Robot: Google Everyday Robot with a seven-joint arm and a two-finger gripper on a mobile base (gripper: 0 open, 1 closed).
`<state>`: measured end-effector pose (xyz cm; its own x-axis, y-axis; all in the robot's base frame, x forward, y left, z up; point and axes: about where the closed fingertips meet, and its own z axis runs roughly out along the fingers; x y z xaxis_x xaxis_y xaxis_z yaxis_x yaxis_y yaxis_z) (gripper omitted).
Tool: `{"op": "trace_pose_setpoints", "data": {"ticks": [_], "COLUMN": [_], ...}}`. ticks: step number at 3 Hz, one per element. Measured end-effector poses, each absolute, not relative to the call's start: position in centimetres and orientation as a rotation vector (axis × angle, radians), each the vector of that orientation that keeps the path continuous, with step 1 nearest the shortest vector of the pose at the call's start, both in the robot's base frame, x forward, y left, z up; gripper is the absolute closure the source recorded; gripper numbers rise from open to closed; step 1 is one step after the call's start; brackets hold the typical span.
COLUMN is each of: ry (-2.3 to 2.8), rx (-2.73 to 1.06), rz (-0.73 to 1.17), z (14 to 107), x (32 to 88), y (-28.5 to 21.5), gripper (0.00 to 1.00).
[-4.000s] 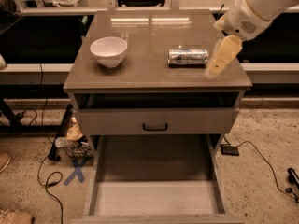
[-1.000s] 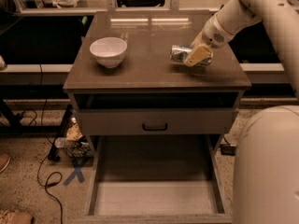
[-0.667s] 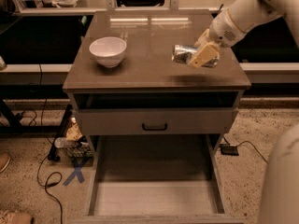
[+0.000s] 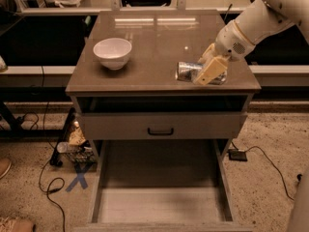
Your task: Place redbull can into middle drawer
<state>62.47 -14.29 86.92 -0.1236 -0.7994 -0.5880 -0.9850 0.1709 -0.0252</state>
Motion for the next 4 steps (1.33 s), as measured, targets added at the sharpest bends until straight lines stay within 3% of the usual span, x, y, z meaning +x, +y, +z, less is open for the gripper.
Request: {"op": "trace_pose_setpoints", "data": {"ticks": [2, 4], "ry": [2.049, 2.159], "rx": [-1.608, -1.584], "rz": [0.498, 0.734], "z": [86.2, 75.2], "x": [60.1, 49.6], "y": [-16.1, -15.6], "gripper": [1.0, 1.0]}}
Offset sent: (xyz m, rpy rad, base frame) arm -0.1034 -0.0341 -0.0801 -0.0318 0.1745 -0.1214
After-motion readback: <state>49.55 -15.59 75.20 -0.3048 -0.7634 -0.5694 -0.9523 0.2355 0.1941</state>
